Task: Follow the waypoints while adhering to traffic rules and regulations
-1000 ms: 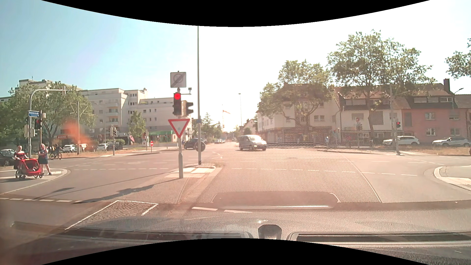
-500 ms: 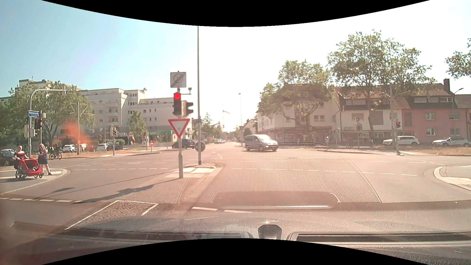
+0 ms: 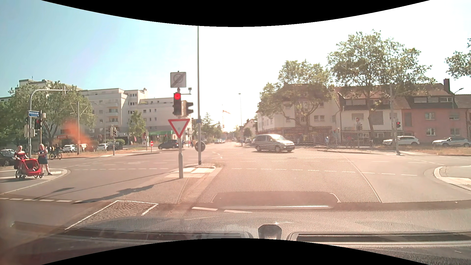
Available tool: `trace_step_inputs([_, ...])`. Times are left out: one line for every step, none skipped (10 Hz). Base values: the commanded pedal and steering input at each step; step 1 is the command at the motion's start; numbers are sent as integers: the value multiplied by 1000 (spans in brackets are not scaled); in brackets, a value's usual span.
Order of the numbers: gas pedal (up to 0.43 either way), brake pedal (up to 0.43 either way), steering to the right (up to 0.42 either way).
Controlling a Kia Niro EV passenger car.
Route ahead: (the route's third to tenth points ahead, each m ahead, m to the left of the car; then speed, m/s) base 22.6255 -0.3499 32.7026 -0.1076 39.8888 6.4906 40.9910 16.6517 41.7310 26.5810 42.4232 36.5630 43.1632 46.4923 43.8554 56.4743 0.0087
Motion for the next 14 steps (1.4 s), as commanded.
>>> trace_step_inputs([0,287,-8])
trace_step_inputs([0,293,-7])
trace_step_inputs([0,287,-7])
trace_step_inputs([0,287,-8])
trace_step_inputs([0,287,-7])
trace_step_inputs([0,287,-8])
trace_step_inputs([0,293,-7])
trace_step_inputs([0,287,-7])
trace_step_inputs([0,287,-7])
trace_step_inputs([0,287,-7])
trace_step_inputs([0,287,-7])
trace_step_inputs([0,287,-8])
trace_step_inputs([0,287,-7])
trace_step_inputs([0,287,-7])
